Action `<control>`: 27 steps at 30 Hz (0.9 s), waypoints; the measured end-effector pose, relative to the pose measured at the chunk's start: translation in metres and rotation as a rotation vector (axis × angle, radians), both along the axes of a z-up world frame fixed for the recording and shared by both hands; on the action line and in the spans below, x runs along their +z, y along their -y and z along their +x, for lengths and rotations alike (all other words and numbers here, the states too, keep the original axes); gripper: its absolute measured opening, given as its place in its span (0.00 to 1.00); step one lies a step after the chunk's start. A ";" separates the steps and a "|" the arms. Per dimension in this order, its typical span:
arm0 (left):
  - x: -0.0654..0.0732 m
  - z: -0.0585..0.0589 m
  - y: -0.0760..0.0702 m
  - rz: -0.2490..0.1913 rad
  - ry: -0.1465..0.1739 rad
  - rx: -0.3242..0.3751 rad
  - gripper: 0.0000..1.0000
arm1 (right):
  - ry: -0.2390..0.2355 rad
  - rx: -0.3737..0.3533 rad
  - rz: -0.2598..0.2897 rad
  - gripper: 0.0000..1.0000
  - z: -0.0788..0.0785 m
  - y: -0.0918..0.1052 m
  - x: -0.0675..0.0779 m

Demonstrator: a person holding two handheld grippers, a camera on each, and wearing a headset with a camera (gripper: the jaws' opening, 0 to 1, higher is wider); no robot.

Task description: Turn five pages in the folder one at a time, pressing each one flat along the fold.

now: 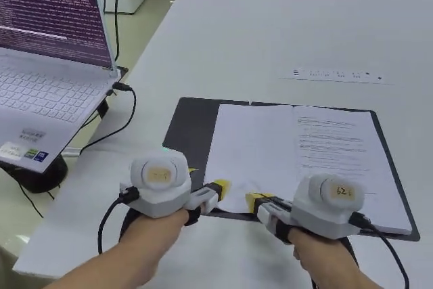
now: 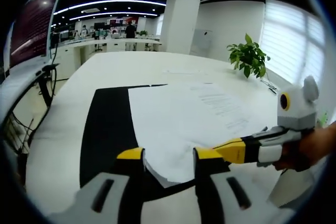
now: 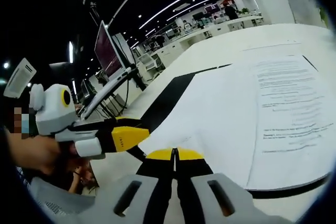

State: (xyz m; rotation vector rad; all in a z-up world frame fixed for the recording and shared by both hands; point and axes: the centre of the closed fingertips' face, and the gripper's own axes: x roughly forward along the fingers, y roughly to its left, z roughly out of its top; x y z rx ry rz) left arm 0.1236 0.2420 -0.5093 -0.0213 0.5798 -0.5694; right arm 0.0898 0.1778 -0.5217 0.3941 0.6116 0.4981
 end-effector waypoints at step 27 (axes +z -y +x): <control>-0.047 -0.007 0.005 0.130 0.049 0.020 0.25 | 0.113 -0.187 -0.011 0.00 0.055 0.102 0.007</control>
